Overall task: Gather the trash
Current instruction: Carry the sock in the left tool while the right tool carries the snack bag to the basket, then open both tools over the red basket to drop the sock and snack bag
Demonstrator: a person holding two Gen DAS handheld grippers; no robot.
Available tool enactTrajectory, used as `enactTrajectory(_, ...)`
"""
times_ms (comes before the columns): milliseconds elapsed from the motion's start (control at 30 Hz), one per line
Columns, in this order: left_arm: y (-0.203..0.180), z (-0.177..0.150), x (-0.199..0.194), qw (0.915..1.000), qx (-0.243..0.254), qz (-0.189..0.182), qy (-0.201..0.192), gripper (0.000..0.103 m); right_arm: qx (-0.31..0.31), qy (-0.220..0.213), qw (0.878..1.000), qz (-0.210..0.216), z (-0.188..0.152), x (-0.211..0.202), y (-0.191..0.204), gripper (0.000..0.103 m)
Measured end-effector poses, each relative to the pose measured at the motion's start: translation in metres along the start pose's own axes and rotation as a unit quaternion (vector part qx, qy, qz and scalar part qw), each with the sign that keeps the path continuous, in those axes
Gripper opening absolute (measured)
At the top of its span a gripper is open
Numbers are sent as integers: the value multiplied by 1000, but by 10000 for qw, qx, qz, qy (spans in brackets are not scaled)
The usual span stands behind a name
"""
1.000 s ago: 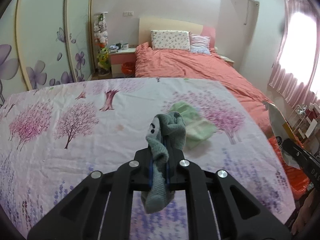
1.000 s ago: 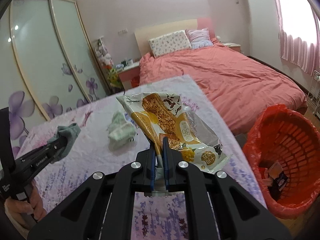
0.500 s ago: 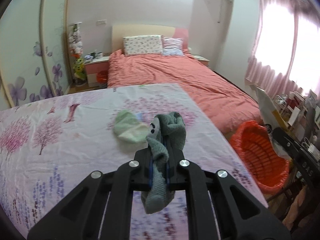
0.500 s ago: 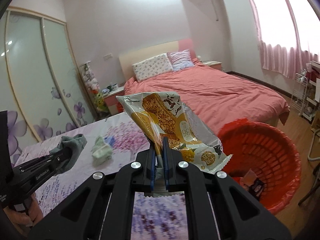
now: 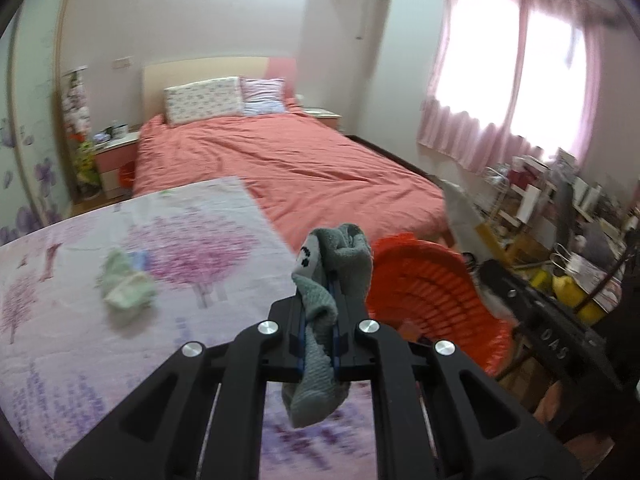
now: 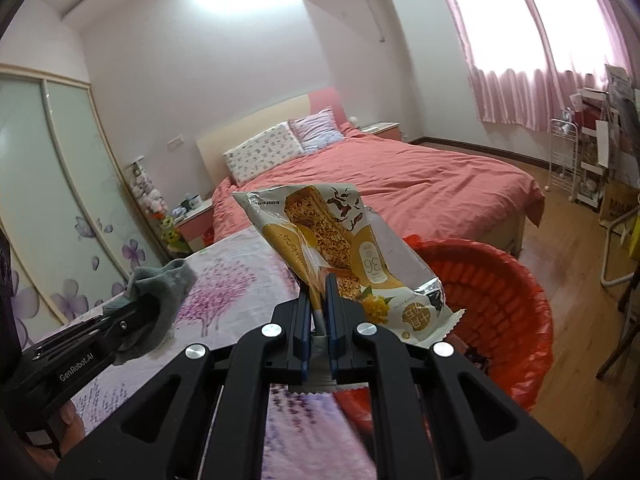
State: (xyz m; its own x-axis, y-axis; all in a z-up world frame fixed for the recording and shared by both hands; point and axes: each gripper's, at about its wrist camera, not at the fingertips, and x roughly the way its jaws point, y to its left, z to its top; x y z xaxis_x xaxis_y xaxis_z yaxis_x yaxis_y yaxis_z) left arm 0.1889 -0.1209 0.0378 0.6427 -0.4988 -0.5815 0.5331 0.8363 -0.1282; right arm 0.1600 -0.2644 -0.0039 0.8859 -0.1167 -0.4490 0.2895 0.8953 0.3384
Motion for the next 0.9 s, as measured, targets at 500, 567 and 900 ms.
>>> enactTrajectory(500,-84,-9,75,9950,348,-826,446,10,685,7,9974,-210,1,9,-65,7)
enactTrajectory(567,-89,-10,84,9942,368,-872,502,10,790,44,9967,-187,1,12,-72,7)
enactTrajectory(900,-94,-25,126,9927,367,-703,910,32,1181,408,9921,84,-3,33,-99,17)
